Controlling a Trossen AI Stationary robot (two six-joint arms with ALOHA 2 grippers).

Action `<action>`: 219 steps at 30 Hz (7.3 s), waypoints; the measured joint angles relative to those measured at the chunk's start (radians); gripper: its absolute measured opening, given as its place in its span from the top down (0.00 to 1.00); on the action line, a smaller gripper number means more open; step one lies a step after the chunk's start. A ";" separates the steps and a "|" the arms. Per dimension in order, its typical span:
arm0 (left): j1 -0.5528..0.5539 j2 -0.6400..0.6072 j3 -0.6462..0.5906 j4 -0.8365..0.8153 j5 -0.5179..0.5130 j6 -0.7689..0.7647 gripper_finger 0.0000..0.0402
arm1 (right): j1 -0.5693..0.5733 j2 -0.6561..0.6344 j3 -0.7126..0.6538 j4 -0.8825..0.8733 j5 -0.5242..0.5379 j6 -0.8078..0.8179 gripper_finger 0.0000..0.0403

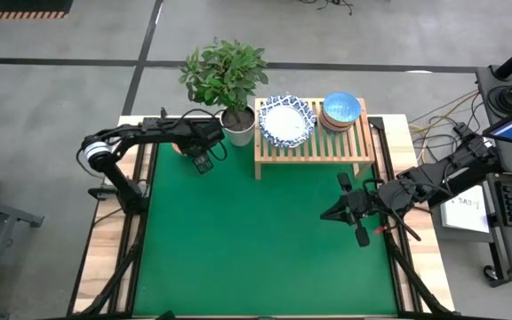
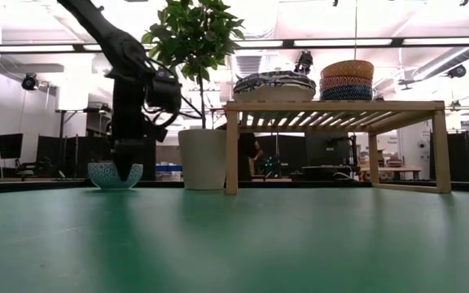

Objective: Place and stack bowls onto a shelf
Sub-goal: Stack the orange bowl on top of the light blue bowl on the shelf

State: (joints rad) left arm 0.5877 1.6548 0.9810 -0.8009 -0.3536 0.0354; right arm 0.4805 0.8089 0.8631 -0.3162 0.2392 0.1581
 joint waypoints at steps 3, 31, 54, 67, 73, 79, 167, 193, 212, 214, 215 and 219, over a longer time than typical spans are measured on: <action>0.000 0.017 0.000 0.006 -0.003 -0.008 0.59 | 0.000 0.000 0.000 0.004 0.000 0.000 0.98; -0.237 -0.147 0.005 -0.063 0.431 -0.055 0.99 | 0.000 0.041 0.000 0.004 -0.003 0.028 0.98; -0.794 -0.171 0.484 -0.025 0.343 -0.012 0.99 | 0.105 0.036 -0.085 0.046 -0.006 -0.062 0.98; -0.668 0.092 0.855 0.011 0.090 0.304 0.99 | 0.130 -0.088 -0.085 0.038 -0.091 -0.205 0.98; -0.590 0.225 1.020 0.015 0.082 0.361 0.99 | 0.180 -0.093 -0.085 0.038 -0.090 -0.204 0.98; -0.544 0.349 1.196 0.014 0.116 0.454 0.99 | 0.221 -0.091 -0.085 0.037 -0.085 -0.195 0.98; -0.341 0.652 1.361 0.623 0.274 0.523 0.97 | 0.349 -0.053 -0.086 0.113 -0.001 -0.241 0.98; -0.335 0.652 1.361 0.621 0.278 0.521 0.97 | 0.348 -0.053 -0.085 0.114 0.026 -0.240 0.98; -0.335 0.652 1.361 0.626 0.281 0.521 0.80 | 0.348 -0.053 -0.085 0.114 0.026 -0.240 0.98; -0.336 0.652 1.361 0.626 0.282 0.521 0.80 | 0.348 -0.053 -0.085 0.114 0.026 -0.240 0.98; -0.336 0.652 1.361 0.627 0.282 0.521 0.80 | 0.348 -0.053 -0.085 0.114 0.026 -0.240 0.98; -0.335 0.652 1.361 0.640 0.281 0.521 0.80 | 0.348 -0.053 -0.085 0.114 0.026 -0.240 0.98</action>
State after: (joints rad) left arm 0.2527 2.3070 2.3425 -0.1613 -0.0731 0.5564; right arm 0.8288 0.7563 0.7776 -0.2026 0.2648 -0.0822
